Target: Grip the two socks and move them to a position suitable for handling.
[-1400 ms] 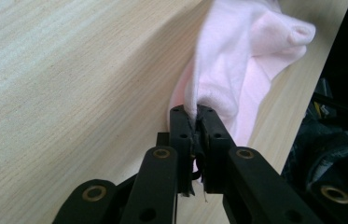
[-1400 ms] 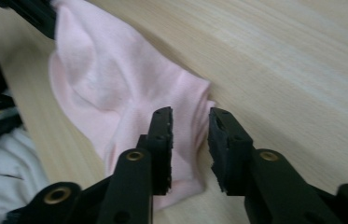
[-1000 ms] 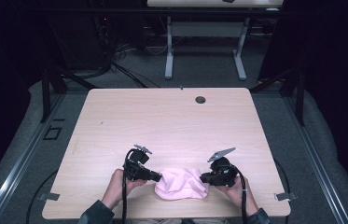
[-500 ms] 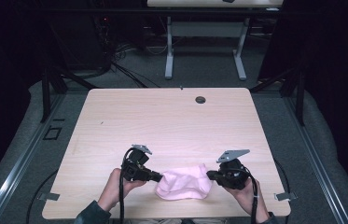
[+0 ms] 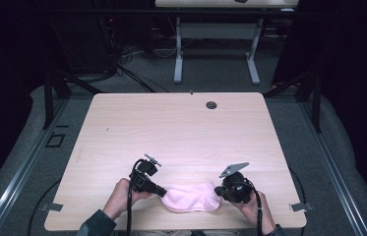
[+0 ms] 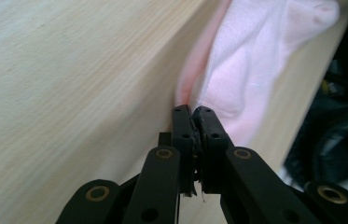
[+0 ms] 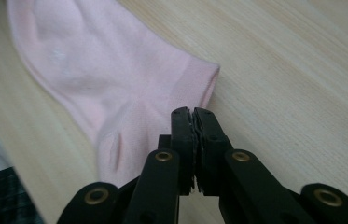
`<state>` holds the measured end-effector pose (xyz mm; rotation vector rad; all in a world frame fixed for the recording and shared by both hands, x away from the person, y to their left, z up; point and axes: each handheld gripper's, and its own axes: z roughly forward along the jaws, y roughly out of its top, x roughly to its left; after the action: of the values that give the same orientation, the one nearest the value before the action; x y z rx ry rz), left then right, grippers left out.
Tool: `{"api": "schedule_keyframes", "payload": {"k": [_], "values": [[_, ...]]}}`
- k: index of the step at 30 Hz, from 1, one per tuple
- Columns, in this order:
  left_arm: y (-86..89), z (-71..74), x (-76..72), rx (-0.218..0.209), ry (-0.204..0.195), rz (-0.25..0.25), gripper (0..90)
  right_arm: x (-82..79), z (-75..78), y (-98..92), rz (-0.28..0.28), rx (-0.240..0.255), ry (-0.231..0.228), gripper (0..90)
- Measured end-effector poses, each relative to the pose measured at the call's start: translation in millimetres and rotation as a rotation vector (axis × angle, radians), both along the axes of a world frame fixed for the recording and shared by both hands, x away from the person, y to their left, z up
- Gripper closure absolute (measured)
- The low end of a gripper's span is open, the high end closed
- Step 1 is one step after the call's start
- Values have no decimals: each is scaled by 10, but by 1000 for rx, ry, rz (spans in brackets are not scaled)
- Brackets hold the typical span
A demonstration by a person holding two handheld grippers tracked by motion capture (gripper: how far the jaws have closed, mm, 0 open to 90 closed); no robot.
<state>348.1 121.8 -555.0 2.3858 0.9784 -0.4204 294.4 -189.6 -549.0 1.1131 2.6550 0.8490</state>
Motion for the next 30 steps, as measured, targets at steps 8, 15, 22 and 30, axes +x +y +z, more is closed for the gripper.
{"api": "schedule_keyframes", "payload": {"k": [8,15,22,30], "values": [[-3,43,-49,23,-65,5,688,-22,-33,-18,12,-1,-23,792],[-84,43,-193,112,-181,7,466,-61,-88,9,14,-7,-38,610],[-159,5,-301,235,-301,-20,359,-114,-127,-3,-1,-56,-53,545],[-106,-1,-307,230,-360,17,231,-124,-145,-35,-20,-41,-53,520]]}}
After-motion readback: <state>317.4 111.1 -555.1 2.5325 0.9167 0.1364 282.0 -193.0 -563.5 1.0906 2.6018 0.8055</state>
